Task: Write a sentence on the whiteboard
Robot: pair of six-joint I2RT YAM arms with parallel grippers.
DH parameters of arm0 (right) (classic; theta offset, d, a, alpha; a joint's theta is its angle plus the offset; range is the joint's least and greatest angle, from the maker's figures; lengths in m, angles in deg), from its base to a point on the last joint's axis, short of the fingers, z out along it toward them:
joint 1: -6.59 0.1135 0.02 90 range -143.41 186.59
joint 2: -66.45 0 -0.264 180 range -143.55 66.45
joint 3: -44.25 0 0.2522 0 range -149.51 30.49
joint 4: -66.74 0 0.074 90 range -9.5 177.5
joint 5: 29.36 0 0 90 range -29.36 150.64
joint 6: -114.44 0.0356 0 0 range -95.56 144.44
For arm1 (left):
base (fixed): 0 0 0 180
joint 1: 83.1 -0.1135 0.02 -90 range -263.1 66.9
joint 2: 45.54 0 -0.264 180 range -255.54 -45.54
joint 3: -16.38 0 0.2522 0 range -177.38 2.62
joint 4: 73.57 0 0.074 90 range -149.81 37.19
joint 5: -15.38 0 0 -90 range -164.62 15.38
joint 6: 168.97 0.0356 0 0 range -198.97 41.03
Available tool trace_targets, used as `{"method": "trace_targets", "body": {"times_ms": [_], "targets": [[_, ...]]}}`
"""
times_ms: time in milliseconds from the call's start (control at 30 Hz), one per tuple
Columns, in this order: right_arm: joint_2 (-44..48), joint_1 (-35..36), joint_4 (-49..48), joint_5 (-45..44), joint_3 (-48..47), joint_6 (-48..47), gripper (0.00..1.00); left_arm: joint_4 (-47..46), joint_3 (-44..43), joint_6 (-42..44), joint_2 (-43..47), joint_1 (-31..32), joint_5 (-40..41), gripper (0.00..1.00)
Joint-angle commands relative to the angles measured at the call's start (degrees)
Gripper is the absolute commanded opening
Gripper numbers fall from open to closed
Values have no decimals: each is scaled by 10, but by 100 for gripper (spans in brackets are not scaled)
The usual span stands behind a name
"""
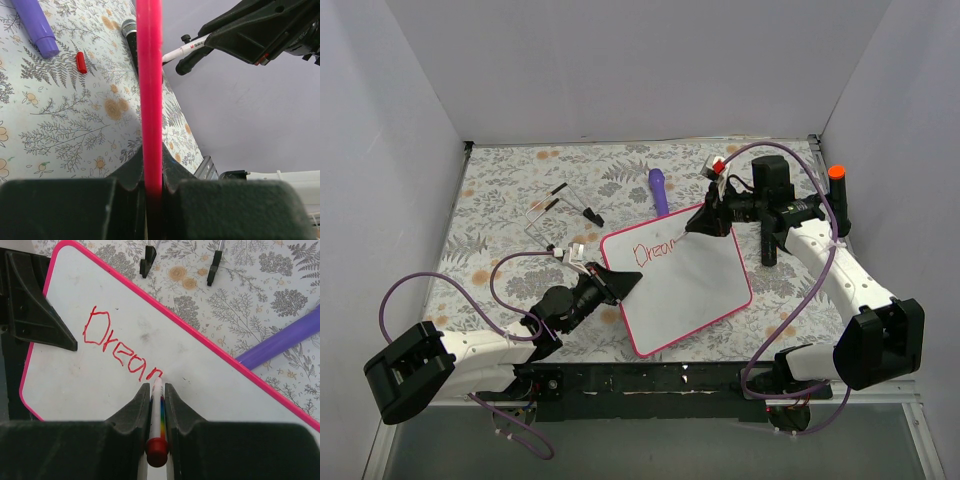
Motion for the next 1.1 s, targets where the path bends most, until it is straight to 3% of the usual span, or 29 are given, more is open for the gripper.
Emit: {"method": "trace_targets", "body": {"times_ms": [0, 1067], "targets": [[9, -2, 39, 21, 3, -38, 1, -103, -8, -12, 23, -1, 0, 0], [-22, -17, 4, -28, -51, 3, 1, -106, -7, -12, 18, 0, -1, 0]]}}
